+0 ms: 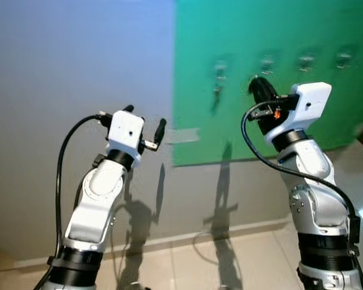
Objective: Hang keys on a hook
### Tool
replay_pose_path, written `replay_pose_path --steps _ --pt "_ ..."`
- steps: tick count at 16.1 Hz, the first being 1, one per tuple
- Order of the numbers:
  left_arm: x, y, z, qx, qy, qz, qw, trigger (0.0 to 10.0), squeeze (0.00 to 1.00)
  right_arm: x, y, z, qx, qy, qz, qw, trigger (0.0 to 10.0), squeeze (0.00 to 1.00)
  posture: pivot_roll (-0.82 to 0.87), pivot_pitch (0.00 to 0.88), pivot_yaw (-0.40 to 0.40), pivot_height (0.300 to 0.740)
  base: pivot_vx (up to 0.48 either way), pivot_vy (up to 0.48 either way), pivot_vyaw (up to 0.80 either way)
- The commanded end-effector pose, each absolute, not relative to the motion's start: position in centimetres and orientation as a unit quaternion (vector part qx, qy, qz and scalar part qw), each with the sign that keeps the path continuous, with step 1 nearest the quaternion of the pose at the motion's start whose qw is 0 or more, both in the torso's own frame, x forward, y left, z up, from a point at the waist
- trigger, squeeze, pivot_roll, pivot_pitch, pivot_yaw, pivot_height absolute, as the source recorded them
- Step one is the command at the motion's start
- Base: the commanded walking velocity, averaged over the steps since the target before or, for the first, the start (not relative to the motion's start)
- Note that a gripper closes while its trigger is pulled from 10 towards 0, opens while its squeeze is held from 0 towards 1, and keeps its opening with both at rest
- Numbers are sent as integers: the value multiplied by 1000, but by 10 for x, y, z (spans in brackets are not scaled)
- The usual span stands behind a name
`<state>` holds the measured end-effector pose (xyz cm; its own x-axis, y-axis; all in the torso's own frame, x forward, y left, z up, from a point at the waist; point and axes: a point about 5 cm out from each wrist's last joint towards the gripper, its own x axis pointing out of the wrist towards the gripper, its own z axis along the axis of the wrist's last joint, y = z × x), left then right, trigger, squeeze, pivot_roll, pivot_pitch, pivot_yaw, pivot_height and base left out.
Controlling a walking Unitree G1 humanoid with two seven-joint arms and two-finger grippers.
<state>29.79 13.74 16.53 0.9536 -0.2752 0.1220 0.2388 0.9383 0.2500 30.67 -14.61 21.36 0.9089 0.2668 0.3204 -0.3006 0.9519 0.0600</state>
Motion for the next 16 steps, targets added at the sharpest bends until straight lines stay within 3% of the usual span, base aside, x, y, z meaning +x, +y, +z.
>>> replay_pose_path --steps 1,5,13,16 --pt "301 133 170 121 -83 -136 980 10000 0 308 -150 218 55 -160 144 975 10000 0 -68 0 -2 718 0 -446 0" --pt "304 134 172 122 -85 -135 980 10000 0 308 -147 221 51 -156 162 973 10000 0 -74 0 8 718 0 -437 0" --pt "310 137 179 142 -81 -139 977 10000 0 323 -134 229 78 -139 205 966 10000 0 -70 0 13 718 0 0 0" --pt "313 124 189 178 -88 -196 960 10000 0 340 -130 240 124 -132 220 959 10000 0 -72 0 7 718 0 0 0"
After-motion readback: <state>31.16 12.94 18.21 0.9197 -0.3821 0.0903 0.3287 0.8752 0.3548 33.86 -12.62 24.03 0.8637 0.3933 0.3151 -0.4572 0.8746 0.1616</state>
